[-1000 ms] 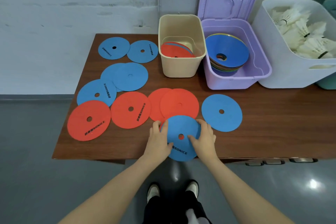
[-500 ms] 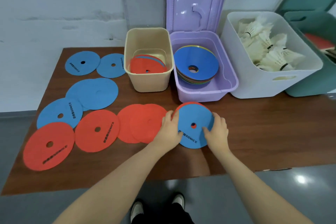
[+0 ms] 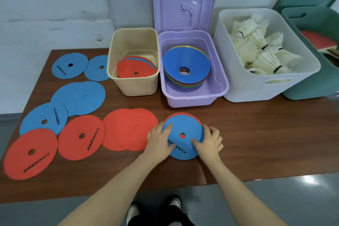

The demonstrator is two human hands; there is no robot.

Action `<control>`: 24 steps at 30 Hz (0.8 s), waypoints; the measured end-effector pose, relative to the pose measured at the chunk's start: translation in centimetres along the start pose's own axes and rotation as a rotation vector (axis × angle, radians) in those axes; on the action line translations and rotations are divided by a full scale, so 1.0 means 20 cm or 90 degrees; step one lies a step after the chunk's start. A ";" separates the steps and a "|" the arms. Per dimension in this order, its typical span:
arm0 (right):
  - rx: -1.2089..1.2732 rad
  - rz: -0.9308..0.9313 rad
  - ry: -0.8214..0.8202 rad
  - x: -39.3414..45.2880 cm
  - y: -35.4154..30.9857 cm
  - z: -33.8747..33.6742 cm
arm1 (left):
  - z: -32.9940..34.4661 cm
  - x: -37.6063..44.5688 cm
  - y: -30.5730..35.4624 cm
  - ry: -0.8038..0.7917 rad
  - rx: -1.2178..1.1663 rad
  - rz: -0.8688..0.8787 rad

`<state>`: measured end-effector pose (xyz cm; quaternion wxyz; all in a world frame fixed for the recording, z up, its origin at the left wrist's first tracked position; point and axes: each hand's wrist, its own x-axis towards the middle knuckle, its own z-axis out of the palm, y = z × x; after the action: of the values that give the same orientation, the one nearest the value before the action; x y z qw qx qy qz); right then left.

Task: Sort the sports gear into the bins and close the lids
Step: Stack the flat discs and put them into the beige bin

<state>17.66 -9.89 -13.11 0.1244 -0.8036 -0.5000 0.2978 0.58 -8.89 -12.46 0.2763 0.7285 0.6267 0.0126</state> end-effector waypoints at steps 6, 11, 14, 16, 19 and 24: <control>0.045 -0.020 -0.036 0.04 -0.01 -0.03 | 0.01 -0.04 0.00 0.050 -0.066 -0.011; 0.119 -0.081 -0.009 -0.03 0.02 0.01 | 0.00 -0.03 0.03 0.064 -0.169 -0.049; 0.132 -0.146 0.020 -0.06 0.03 0.00 | 0.00 -0.02 0.04 0.069 -0.183 -0.082; 0.135 -0.188 0.045 -0.09 0.04 -0.02 | -0.01 -0.03 0.04 0.079 -0.152 -0.068; 0.127 -0.249 0.053 -0.12 0.03 -0.04 | -0.03 -0.07 0.03 0.103 -0.102 -0.040; 0.115 -0.352 0.039 -0.14 -0.05 -0.05 | -0.15 -0.16 -0.04 0.153 -0.039 -0.019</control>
<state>16.71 -11.78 -10.83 0.2871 -0.6309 -0.6676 0.2718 -2.02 -10.56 -9.21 0.2216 0.7033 0.6656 0.1147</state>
